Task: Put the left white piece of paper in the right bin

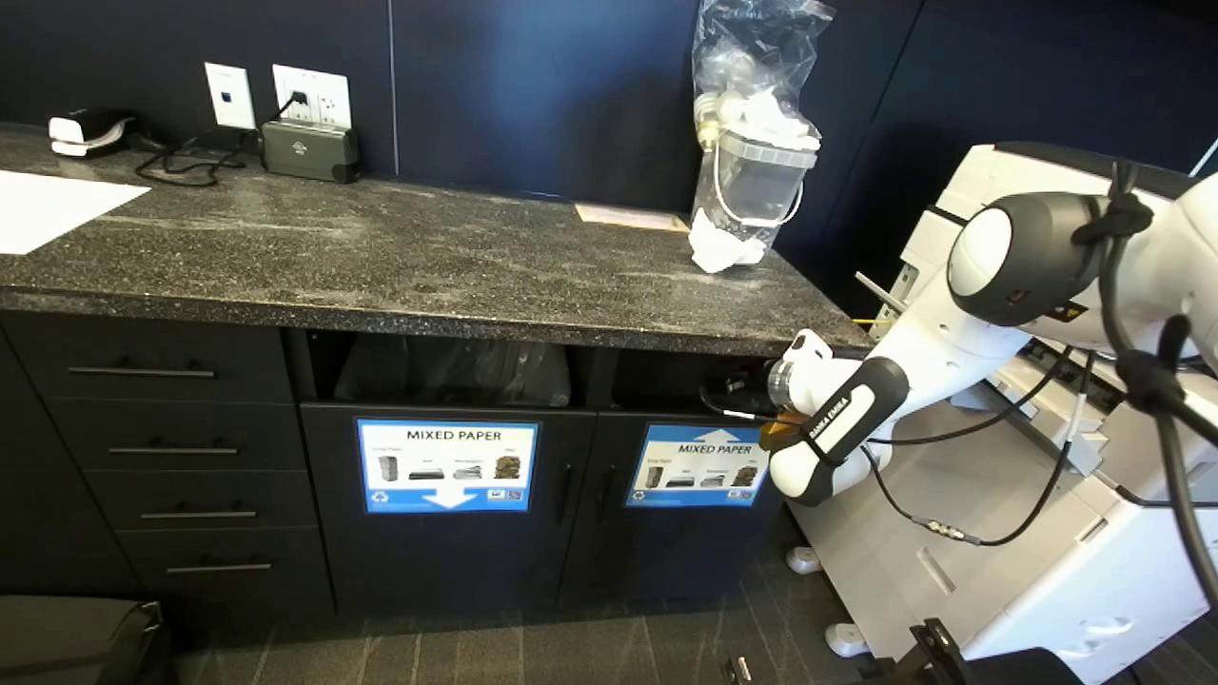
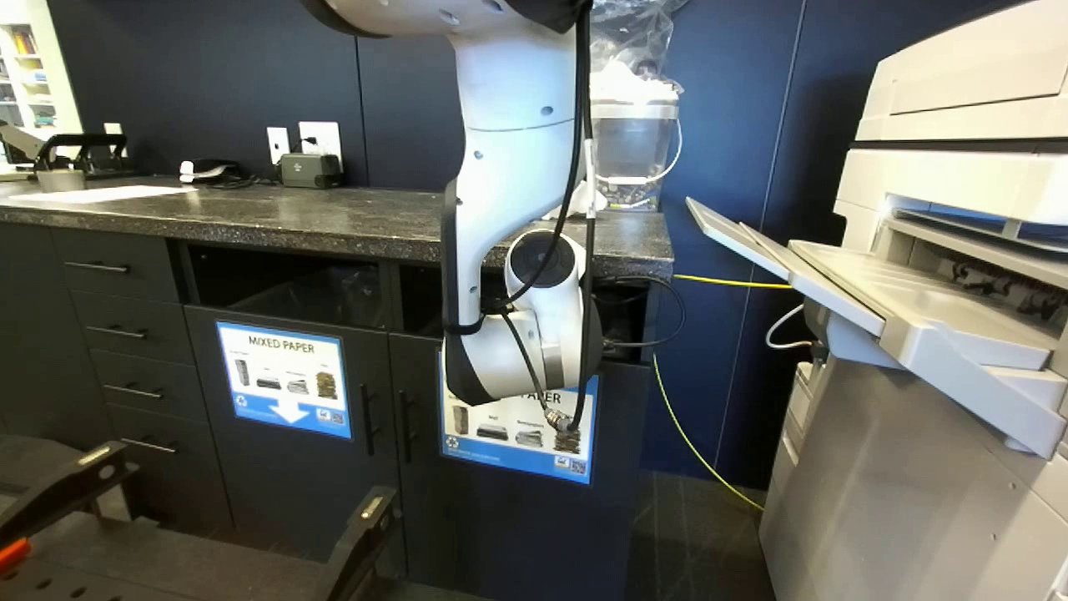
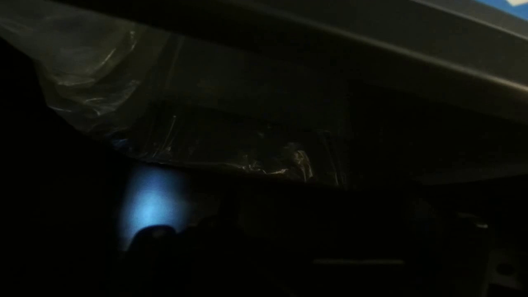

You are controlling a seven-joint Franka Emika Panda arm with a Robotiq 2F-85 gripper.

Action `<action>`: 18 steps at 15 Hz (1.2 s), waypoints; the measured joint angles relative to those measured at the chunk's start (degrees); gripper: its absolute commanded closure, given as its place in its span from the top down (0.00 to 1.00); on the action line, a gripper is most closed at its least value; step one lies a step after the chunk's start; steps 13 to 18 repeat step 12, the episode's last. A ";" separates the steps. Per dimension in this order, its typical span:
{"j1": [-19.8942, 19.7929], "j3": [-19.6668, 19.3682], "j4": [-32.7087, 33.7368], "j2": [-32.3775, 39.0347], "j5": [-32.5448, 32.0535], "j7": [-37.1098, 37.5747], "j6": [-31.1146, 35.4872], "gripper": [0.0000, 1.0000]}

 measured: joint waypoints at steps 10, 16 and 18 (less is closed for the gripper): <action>0.02 -0.05 -0.28 0.58 0.00 -0.05 -0.60 1.00; 0.02 -0.06 -0.31 0.58 0.00 -0.05 -0.65 1.00; 0.02 -0.06 -0.31 0.58 0.00 -0.05 -0.65 1.00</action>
